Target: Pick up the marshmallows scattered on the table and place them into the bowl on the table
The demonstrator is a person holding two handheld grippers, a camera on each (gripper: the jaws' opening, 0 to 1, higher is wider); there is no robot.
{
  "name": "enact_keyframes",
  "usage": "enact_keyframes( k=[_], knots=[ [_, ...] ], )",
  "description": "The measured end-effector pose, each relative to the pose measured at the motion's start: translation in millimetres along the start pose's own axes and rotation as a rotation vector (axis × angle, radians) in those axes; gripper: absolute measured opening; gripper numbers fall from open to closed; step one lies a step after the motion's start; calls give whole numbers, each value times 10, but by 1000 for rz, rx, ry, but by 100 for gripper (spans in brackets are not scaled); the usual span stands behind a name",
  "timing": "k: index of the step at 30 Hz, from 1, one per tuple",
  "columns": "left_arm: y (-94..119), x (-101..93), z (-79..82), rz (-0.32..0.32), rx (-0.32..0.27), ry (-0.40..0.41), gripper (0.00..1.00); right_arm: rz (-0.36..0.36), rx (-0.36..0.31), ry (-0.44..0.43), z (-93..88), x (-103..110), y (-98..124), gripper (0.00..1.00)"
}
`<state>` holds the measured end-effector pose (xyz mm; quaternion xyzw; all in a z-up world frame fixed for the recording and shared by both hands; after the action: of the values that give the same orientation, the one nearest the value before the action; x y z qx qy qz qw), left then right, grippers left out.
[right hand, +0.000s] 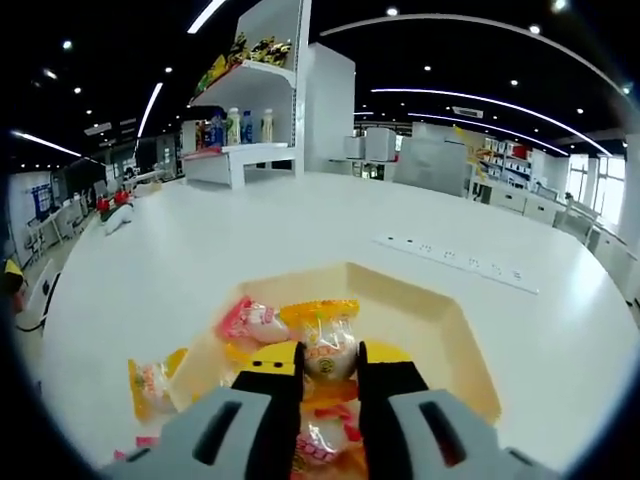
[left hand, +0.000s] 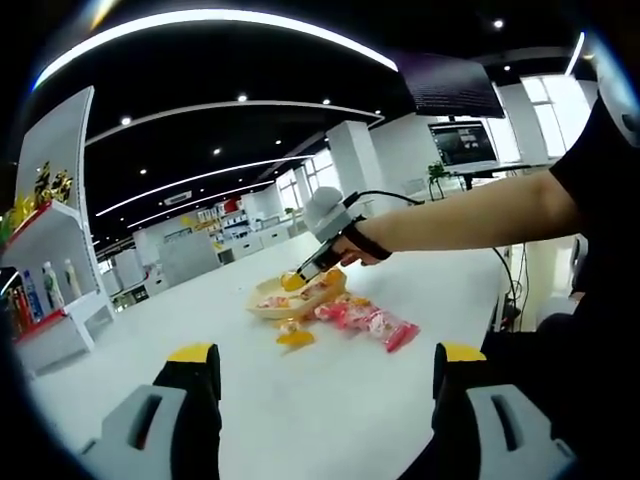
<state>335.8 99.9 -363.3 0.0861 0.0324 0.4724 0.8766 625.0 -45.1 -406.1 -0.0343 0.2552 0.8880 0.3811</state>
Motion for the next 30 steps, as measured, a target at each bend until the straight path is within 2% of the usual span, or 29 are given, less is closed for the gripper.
enact_keyframes(
  k=[16,23,24,27,30],
  knots=[
    [9,15,0,5,-3,0,87,13,-3,-28,7,-77,-60,23],
    [11,16,-1,6,-1,1,87,16,-6,-33,-4,-71,-65,30],
    [13,17,-1,6,1,-1,87,9,-16,-54,19,-85,-56,34],
    [29,25,12,8,-2,-2,87,7,-48,-59,89,-91,-25,41],
    [28,42,14,11,-6,5,87,-11,-70,-56,142,-78,28,52]
  ],
)
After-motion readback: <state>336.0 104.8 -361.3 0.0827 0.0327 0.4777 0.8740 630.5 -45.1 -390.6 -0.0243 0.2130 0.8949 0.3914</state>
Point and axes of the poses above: the point that each gripper's makers call its tool centre point, and the gripper's own axes: y roughly backward along the fingers, x roughly to its left, z roughly out of its top, the point moved 6 cm from there along y, roughly backward along the fingers, and after that the axes turned 14 degrees about y, right-handed, at the moved point
